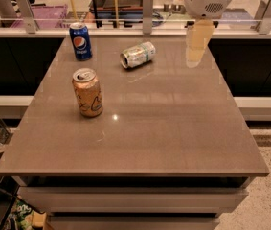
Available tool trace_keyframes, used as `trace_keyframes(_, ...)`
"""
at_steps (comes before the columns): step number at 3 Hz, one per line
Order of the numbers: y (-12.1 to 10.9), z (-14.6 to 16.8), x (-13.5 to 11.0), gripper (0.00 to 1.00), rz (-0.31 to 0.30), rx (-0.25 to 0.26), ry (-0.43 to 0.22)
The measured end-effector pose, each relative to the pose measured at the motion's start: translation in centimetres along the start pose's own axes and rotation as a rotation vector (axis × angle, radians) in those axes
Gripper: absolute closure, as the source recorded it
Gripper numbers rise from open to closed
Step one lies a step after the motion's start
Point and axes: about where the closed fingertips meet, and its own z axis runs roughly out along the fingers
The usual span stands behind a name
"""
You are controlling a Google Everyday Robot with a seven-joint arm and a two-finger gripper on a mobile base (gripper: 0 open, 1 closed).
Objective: Place 7up can upright
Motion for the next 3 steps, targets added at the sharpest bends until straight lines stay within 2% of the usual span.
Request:
trace_keyframes(1, -0.7, 1.6, -1.8, 0.0, -0.047, -0.022, -0.037)
trace_keyframes(2, -0.7, 1.7, -1.8, 0.0, -0.048, -0.022, -0.037)
trace_keyframes(3, -2.1, 2.9, -1.8, 0.0, -0.08, -0.012, -0.048)
